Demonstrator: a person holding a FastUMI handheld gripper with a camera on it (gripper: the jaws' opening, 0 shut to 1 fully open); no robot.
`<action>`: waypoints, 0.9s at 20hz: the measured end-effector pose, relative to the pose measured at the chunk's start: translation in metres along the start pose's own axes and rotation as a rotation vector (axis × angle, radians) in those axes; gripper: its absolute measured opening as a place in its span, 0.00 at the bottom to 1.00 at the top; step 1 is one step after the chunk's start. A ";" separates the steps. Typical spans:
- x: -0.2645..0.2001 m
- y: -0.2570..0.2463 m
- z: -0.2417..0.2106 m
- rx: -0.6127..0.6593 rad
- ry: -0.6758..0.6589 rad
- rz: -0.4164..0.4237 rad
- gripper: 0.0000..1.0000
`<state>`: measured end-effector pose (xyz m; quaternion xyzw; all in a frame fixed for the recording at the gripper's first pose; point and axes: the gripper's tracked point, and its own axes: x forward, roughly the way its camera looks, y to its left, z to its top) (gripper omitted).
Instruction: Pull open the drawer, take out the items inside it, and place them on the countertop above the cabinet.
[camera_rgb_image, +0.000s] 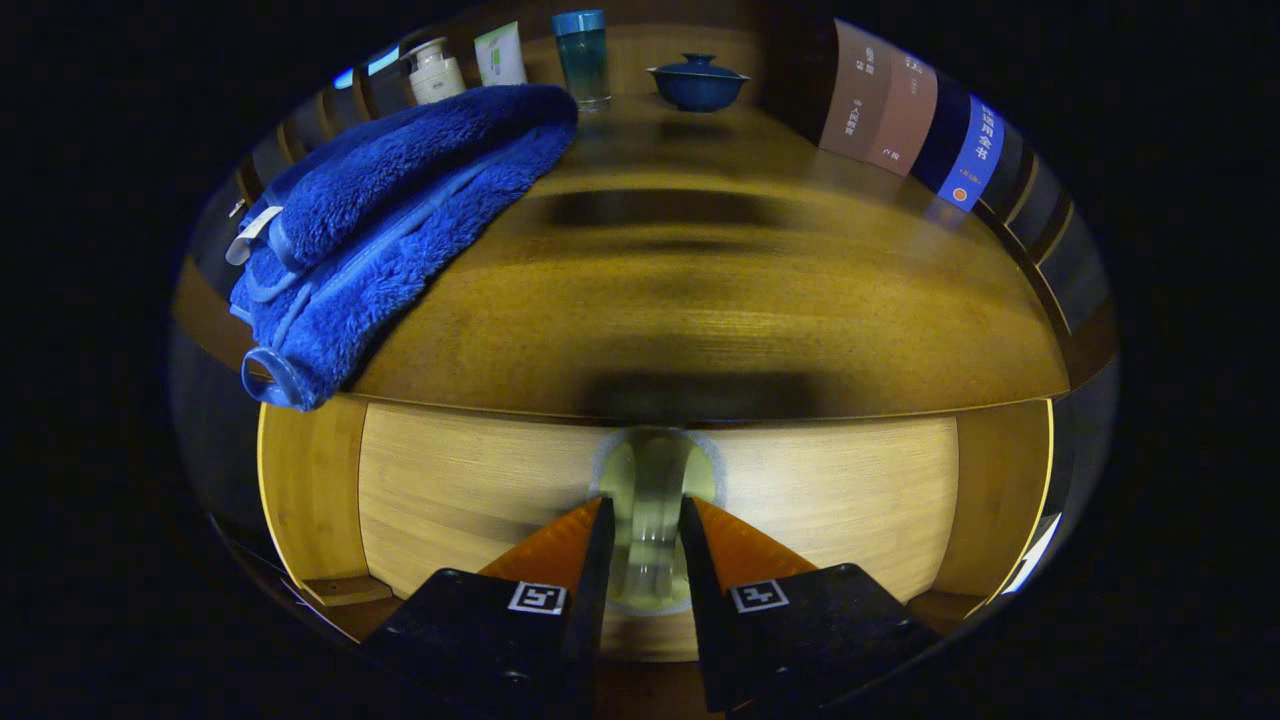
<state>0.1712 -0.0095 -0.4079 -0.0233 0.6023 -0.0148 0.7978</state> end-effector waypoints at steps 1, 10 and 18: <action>0.032 -0.002 -0.012 0.012 0.010 -0.006 0.36; -0.020 0.005 -0.007 -0.007 -0.043 0.038 0.18; -0.135 -0.001 -0.015 0.019 -0.362 0.111 0.18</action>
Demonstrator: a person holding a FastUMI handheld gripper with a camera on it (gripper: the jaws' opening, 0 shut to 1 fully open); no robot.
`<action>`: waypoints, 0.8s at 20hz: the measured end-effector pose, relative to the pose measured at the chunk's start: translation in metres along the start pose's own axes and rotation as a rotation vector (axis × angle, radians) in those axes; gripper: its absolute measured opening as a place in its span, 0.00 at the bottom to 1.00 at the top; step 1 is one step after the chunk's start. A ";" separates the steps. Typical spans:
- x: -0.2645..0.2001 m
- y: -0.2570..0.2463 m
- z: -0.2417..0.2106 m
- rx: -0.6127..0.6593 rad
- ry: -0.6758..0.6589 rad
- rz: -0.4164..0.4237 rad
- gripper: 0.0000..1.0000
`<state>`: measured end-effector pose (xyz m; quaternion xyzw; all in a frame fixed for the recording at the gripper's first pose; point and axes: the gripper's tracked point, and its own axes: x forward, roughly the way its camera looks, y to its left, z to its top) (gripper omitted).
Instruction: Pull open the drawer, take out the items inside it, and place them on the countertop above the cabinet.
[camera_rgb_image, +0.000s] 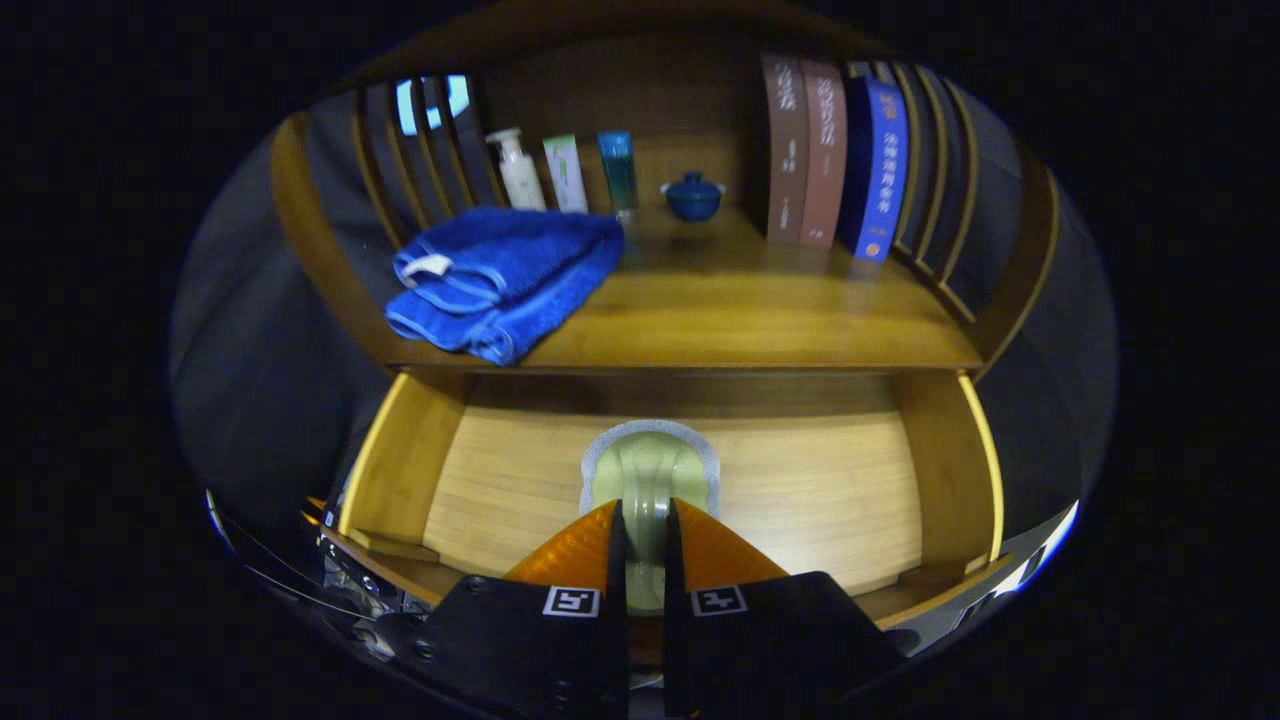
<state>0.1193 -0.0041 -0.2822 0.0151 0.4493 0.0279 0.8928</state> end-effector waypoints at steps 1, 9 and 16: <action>-0.012 -0.001 0.016 0.006 -0.056 -0.002 0.18; 0.022 -0.008 0.125 0.053 -0.169 -0.020 0.18; 0.095 -0.018 0.161 0.090 -0.064 -0.020 0.18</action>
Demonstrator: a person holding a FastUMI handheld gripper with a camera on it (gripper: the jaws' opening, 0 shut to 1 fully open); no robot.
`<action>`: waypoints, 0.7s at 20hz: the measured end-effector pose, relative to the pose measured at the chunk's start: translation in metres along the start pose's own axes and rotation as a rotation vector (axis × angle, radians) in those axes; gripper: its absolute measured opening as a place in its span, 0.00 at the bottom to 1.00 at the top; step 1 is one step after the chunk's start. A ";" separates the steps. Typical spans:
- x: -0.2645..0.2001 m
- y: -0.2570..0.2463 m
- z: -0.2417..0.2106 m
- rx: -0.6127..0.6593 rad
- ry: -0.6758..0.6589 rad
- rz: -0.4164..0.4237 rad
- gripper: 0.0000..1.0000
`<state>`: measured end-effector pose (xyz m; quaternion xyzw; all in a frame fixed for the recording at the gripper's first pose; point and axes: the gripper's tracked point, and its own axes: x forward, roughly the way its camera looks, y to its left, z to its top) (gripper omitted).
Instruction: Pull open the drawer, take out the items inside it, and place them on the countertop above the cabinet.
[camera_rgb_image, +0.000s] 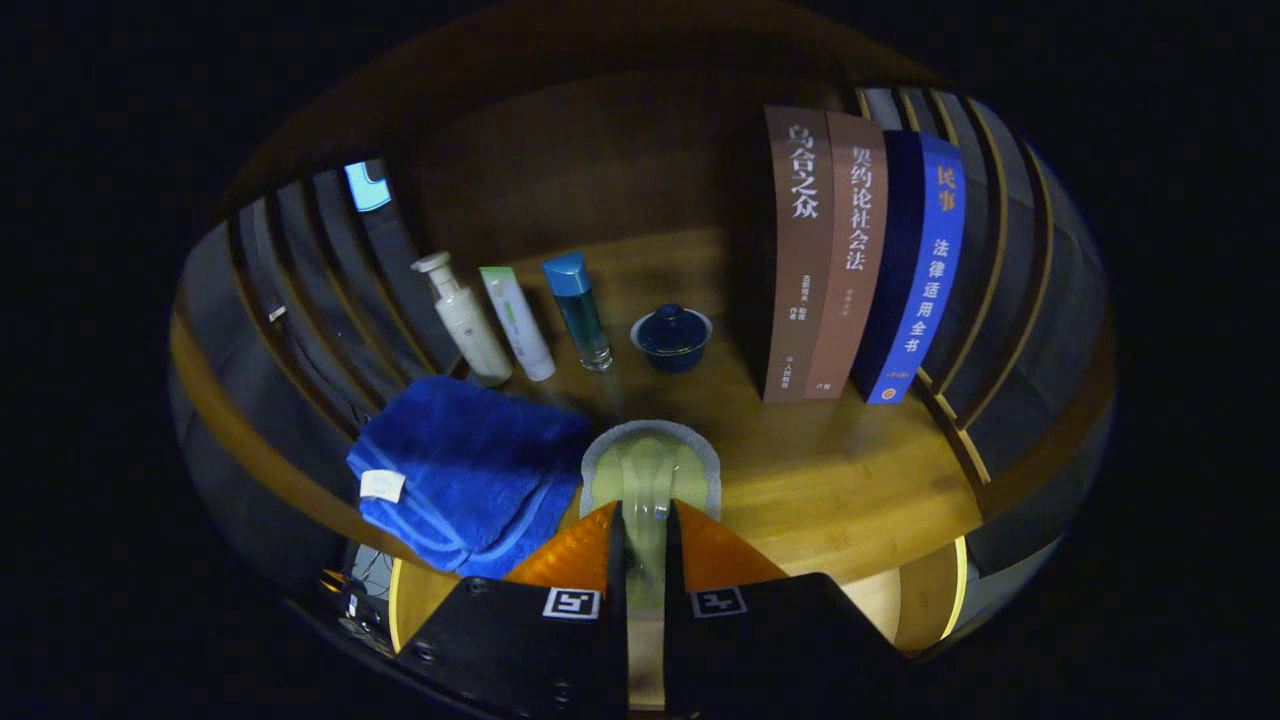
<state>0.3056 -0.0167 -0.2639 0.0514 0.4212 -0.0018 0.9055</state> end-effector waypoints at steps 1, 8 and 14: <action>0.008 -0.002 0.001 0.005 0.015 -0.006 0.18; 0.038 -0.001 0.015 -0.059 0.078 -0.042 0.18; 0.051 0.003 0.012 -0.019 0.099 -0.021 0.38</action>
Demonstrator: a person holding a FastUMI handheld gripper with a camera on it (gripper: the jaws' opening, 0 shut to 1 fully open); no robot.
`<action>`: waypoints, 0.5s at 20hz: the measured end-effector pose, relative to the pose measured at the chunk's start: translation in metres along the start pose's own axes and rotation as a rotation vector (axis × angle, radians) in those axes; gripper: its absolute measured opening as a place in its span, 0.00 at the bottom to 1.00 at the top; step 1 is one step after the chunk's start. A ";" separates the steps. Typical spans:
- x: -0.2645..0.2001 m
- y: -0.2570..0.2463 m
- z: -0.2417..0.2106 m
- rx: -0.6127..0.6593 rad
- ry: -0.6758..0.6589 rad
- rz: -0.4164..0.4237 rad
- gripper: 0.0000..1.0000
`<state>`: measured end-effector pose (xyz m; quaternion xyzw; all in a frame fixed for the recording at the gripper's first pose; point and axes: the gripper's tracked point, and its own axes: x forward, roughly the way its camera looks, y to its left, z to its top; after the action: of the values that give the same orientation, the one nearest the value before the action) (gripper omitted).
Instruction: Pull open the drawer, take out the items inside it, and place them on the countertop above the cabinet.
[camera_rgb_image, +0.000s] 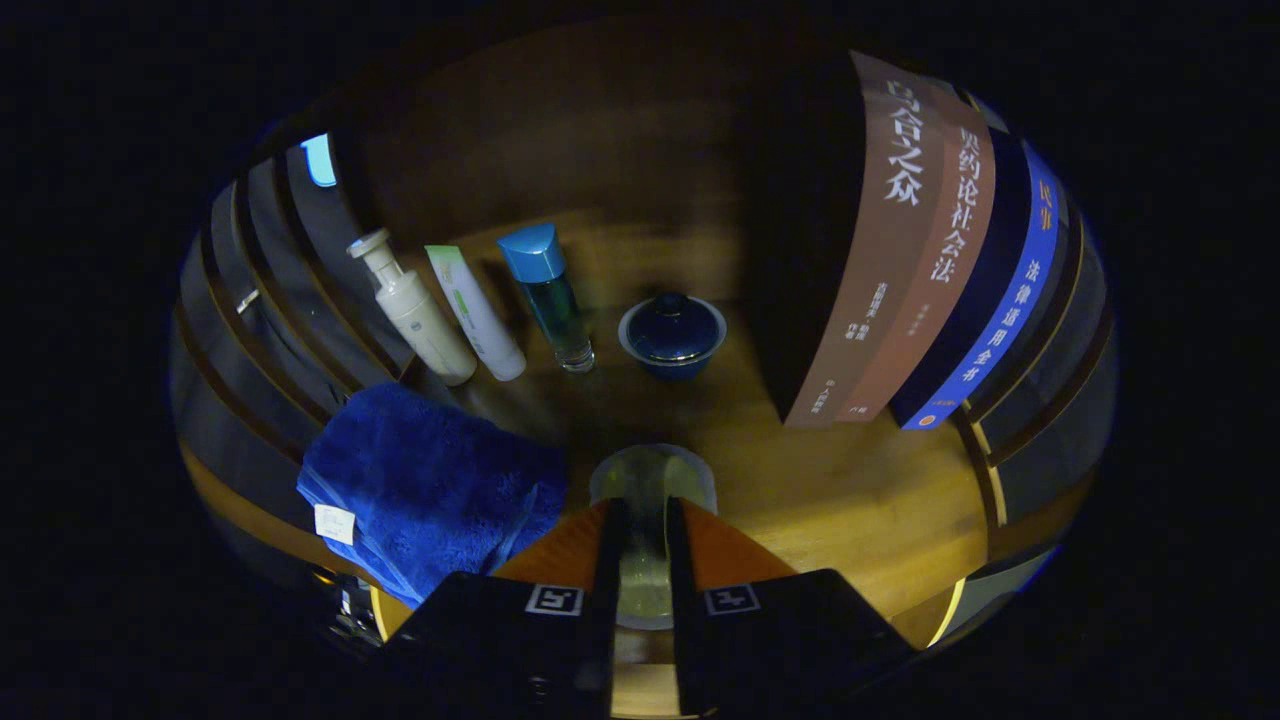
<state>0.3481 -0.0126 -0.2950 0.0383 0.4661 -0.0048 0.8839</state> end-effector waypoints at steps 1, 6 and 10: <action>0.002 0.000 0.000 0.010 -0.007 0.007 0.50; -0.014 -0.002 0.005 0.022 -0.057 0.012 0.92; -0.043 -0.001 0.004 0.031 -0.146 0.018 1.00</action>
<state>0.3269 -0.0153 -0.2578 0.0557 0.4000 -0.0070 0.9148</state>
